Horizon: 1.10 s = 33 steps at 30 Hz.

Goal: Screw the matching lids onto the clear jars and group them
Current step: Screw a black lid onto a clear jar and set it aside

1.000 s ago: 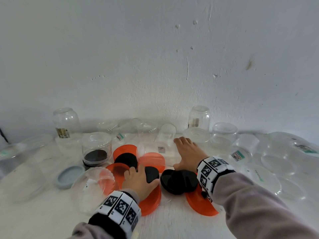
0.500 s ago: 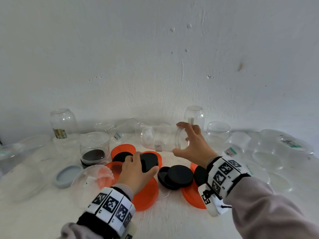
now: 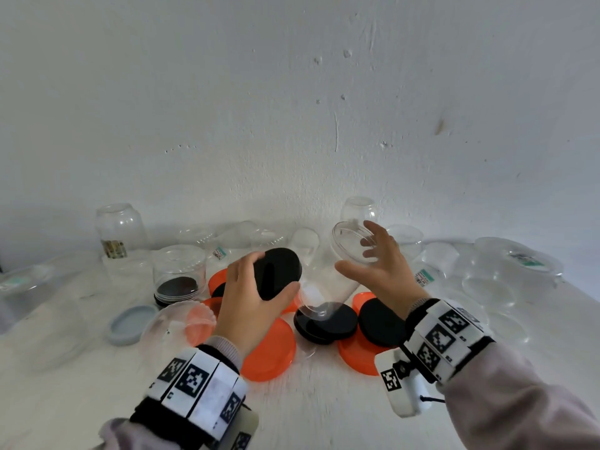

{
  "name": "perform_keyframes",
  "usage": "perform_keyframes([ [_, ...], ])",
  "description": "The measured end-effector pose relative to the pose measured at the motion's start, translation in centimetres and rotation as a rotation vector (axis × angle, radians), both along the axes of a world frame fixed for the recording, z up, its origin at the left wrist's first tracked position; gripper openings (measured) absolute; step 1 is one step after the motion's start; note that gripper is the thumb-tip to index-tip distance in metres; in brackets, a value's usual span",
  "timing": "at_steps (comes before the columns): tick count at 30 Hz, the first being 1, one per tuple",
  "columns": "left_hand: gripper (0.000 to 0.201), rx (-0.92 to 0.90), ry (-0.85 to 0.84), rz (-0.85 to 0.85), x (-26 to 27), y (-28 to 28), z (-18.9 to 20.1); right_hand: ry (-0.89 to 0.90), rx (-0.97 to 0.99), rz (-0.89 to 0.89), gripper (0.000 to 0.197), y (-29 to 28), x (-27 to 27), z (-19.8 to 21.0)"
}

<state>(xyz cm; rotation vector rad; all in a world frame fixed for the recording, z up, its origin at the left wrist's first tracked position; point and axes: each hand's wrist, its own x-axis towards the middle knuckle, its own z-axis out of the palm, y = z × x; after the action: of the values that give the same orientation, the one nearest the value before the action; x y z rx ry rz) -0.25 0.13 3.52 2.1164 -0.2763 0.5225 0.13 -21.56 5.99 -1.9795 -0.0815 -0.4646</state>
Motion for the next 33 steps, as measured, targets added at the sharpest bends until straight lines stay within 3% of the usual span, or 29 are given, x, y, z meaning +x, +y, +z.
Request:
perform_keyframes([
  [3, 0.065, -0.042, -0.046, -0.010, -0.5, 0.0, 1.0, -0.011, 0.228, 0.049, 0.096, 0.3, -1.0, 0.4],
  [6, 0.064, -0.085, -0.056, -0.041, -1.2, -0.2, 2.0, 0.061, 0.335, 0.134, 0.114, 0.6, -1.8, 0.4],
  [13, 0.059, -0.136, -0.027, -0.115, -2.0, -1.0, 3.4, 0.236, 0.178, 0.211, 0.101, 1.6, -2.3, -1.3],
  [20, 0.057, -0.168, 0.012, -0.172, -1.3, -1.9, 3.6, 0.262, -0.027, 0.232, 0.093, 1.7, -1.5, -2.7],
  [33, 0.072, -0.099, 0.172, -0.220, 0.7, -3.3, 3.6, 0.236, -0.057, 0.177, 0.088, 0.7, 0.2, -2.9],
])
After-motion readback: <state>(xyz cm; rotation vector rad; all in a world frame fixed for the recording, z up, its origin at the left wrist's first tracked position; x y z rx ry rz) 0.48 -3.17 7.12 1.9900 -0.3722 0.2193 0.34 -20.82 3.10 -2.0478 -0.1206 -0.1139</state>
